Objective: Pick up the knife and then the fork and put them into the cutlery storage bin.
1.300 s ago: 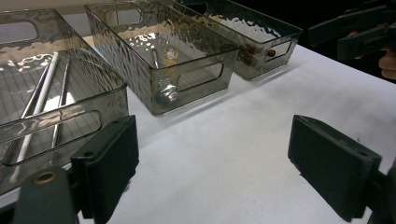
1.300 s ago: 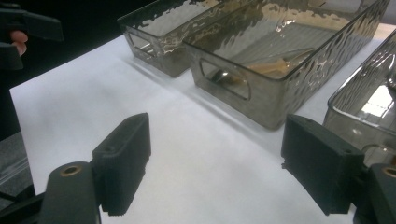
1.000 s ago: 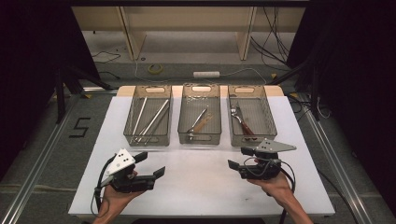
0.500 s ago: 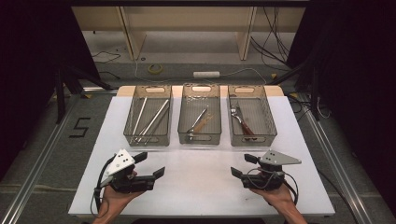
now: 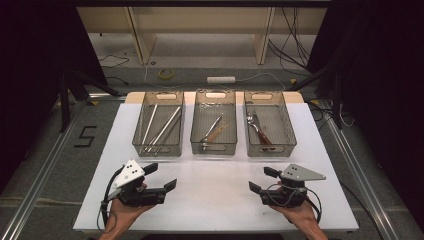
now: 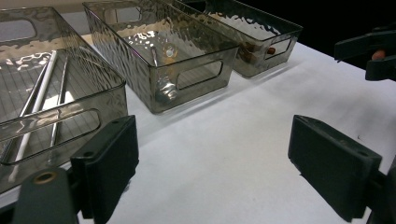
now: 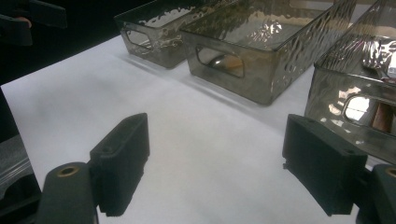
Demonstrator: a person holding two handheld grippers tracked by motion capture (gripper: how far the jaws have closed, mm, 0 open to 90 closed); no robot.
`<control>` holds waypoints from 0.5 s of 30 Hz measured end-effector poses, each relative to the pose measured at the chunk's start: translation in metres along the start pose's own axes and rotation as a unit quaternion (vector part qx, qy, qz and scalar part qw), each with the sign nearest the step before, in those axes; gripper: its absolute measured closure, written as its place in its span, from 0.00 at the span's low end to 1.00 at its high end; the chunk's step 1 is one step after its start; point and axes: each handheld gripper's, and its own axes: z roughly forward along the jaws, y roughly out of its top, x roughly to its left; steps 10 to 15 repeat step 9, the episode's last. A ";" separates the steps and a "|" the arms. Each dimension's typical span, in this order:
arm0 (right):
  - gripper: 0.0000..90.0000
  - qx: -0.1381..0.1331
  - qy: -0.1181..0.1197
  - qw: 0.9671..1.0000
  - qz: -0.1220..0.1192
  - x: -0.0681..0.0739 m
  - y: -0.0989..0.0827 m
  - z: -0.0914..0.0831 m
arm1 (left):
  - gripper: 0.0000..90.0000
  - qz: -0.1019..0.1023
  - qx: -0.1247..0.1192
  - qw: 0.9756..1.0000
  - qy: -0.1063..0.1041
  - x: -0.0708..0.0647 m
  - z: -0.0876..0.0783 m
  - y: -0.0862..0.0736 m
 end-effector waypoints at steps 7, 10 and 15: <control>0.27 -0.002 -0.001 1.000 -0.002 0.000 0.000 0.000 | 0.17 0.002 0.001 1.000 0.000 0.000 0.000 0.000; 0.27 -0.002 -0.001 1.000 -0.002 0.000 0.000 0.000 | 0.17 0.002 0.001 1.000 0.000 0.000 0.000 0.000; 0.27 -0.002 -0.001 1.000 -0.002 0.000 0.000 0.000 | 0.17 0.002 0.001 1.000 0.000 0.000 0.000 0.000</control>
